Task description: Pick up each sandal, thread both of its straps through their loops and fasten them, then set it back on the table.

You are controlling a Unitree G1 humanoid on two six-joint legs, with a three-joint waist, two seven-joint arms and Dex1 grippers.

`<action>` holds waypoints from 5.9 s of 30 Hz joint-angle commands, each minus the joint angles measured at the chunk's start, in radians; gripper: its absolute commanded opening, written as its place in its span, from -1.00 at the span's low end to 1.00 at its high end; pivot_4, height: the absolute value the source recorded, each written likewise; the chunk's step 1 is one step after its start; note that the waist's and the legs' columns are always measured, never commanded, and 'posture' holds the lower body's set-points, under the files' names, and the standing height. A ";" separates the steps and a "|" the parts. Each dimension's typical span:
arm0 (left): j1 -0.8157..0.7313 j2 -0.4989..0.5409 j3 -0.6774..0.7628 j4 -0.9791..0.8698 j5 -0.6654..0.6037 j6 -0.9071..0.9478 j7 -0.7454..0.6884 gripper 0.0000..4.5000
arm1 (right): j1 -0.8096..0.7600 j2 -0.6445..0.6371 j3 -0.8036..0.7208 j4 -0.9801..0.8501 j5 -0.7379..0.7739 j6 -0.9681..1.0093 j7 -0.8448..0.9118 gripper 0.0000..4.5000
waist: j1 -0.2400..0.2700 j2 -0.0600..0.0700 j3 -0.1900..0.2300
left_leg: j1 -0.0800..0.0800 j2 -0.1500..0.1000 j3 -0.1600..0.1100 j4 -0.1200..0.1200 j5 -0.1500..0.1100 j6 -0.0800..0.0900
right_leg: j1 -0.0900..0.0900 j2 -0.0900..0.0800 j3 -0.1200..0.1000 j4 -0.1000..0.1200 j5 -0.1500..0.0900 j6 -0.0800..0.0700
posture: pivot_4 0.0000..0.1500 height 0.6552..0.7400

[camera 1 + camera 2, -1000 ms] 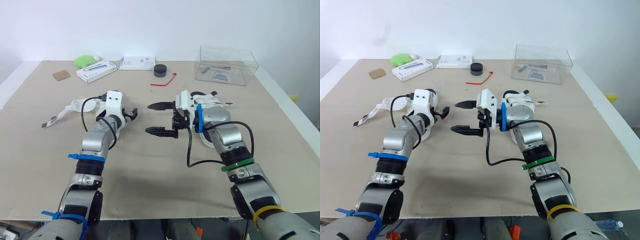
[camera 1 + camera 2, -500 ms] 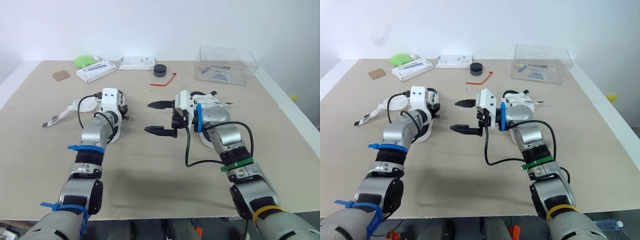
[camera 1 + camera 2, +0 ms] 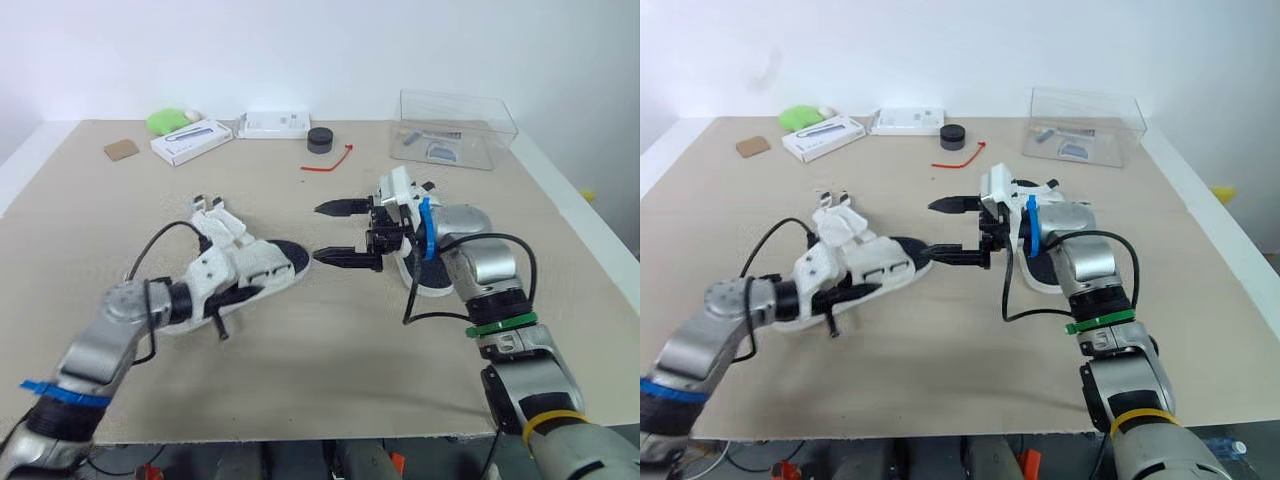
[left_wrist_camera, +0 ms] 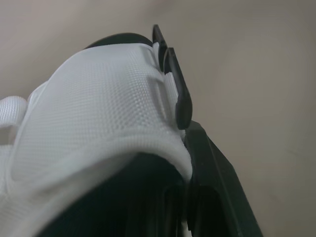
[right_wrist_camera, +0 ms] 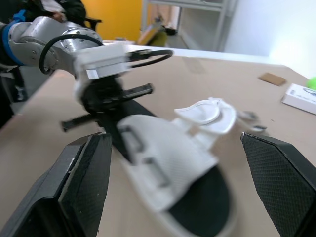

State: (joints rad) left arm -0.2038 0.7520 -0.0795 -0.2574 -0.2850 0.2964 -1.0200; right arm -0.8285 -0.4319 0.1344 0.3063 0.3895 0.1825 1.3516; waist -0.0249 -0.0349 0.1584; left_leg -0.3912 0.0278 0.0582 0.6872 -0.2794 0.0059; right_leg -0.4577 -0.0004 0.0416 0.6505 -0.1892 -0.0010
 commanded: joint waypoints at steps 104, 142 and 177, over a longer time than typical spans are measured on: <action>-0.719 -0.322 0.430 0.828 -0.527 1.019 0.430 1.00 | 0.223 -0.117 0.186 -0.313 -0.205 0.120 -0.150 -0.98 | -0.001 -0.001 0.000 | 0.000 -0.001 0.007 0.005 0.004 0.003 | 0.000 0.012 0.013 0.001 0.005 0.008 | 1.00 0.67; -0.708 -0.277 0.221 0.720 -0.329 0.815 0.204 -0.99 | 0.245 -0.128 0.198 -0.313 -0.247 0.044 -0.130 -1.00 | -0.008 -0.001 0.000 | 0.000 0.000 0.007 0.004 0.003 0.003 | -0.001 0.013 0.014 0.001 0.006 0.008 | 1.00 0.67; -0.627 -0.366 0.379 0.553 -0.391 0.707 0.395 -0.99 | 0.082 -0.051 0.197 -0.146 -0.272 0.111 -0.189 -1.00 | -0.003 -0.002 0.000 | -0.001 0.000 0.008 0.005 0.004 0.003 | -0.001 0.012 0.015 0.000 0.008 0.009 | 1.00 0.67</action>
State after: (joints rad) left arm -0.8314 0.3749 0.2825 0.3367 -0.6568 1.0016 -0.6317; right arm -0.7420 -0.4777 0.3440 0.1880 0.1137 0.2993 1.1549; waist -0.0274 -0.0366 0.1586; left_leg -0.3923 0.0275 0.0659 0.6924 -0.2755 0.0088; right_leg -0.4589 0.0112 0.0560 0.6504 -0.1813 0.0081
